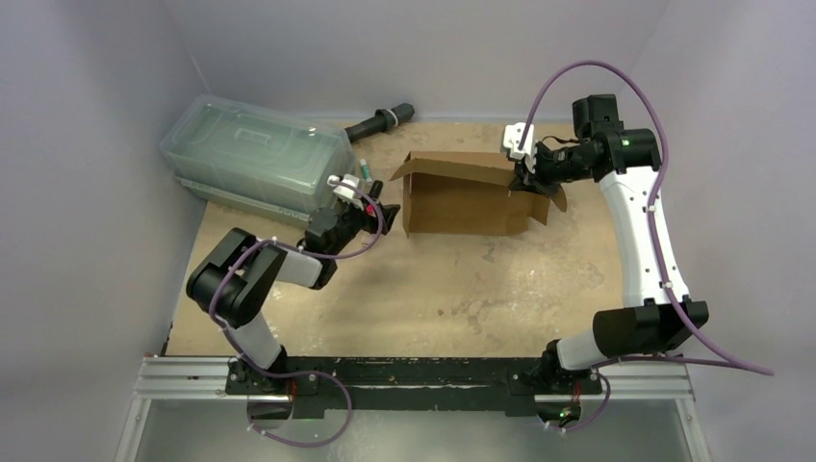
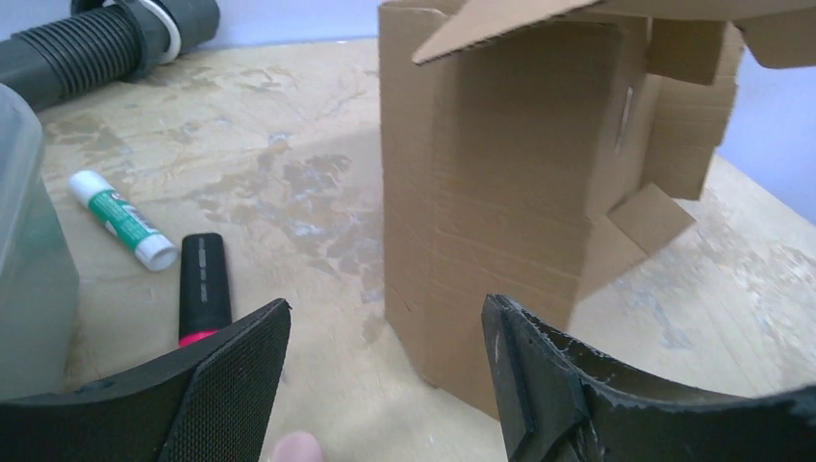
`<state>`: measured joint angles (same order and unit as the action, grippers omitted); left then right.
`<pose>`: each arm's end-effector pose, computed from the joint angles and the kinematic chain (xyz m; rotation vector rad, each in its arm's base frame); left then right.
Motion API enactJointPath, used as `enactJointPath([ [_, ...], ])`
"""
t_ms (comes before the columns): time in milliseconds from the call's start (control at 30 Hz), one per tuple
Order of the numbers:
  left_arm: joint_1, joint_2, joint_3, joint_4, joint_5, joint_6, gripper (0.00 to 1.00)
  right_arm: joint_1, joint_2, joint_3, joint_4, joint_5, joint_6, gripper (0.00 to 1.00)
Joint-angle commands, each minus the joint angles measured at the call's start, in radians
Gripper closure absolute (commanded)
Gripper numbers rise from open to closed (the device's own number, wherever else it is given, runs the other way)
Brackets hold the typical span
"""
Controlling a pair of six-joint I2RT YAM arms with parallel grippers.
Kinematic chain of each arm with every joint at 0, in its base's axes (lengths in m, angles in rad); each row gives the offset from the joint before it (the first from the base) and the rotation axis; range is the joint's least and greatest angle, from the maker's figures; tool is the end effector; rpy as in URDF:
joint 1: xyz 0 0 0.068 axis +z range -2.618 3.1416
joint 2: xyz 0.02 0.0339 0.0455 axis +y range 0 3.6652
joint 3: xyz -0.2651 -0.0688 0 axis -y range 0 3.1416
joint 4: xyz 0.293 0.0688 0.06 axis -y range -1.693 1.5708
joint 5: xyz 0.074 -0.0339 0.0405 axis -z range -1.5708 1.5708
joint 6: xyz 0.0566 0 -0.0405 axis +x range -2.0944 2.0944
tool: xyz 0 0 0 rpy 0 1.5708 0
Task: Fold the paper box
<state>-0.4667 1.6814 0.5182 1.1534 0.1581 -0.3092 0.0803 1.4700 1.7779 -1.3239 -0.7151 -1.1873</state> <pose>0.3089 -0.1656 0.1305 0.2547 1.6084 -0.7272 0.3119 0.0623 0.4240 -1.5486 1.6967 0.3841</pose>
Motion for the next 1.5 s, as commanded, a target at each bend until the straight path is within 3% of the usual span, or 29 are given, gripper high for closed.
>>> enactJointPath([
  [0, 0.000, 0.104, 0.086, 0.078, -0.054, 0.035, 0.27, 0.006, -0.019, 0.004, -0.057, -0.010, 0.027, 1.00],
  [267, -0.051, 0.251, 0.184, 0.188, 0.034, 0.035, 0.26, 0.014, -0.025, -0.007, -0.058, -0.007, 0.029, 1.00],
  [467, -0.057, 0.287, 0.183, 0.236, 0.015, 0.035, 0.25, 0.024, -0.028, -0.020, -0.057, -0.012, 0.028, 1.00],
  [667, -0.112, 0.302, 0.229, 0.169, -0.143, 0.099, 0.24, 0.039, -0.025, -0.020, -0.058, -0.025, 0.036, 1.00],
  [967, -0.213, 0.333, 0.247, 0.160, -0.536, 0.171, 0.24, 0.049, -0.025, -0.017, -0.058, -0.032, 0.046, 1.00],
  [1167, -0.240, 0.353, 0.288, 0.151, -0.690, 0.188, 0.37, 0.062, -0.026, -0.016, -0.057, -0.035, 0.052, 1.00],
  [1333, -0.244, 0.351, 0.284, 0.159, -0.737, 0.177, 0.51, 0.069, -0.025, -0.014, -0.057, -0.037, 0.056, 1.00],
  [1400, -0.245, 0.359, 0.274, 0.198, -0.706, 0.179, 0.50, 0.072, -0.024, -0.012, -0.058, -0.042, 0.058, 1.00],
  [1467, -0.244, 0.371, 0.270, 0.247, -0.639, 0.201, 0.42, 0.073, -0.023, -0.011, -0.058, -0.047, 0.061, 1.00],
])
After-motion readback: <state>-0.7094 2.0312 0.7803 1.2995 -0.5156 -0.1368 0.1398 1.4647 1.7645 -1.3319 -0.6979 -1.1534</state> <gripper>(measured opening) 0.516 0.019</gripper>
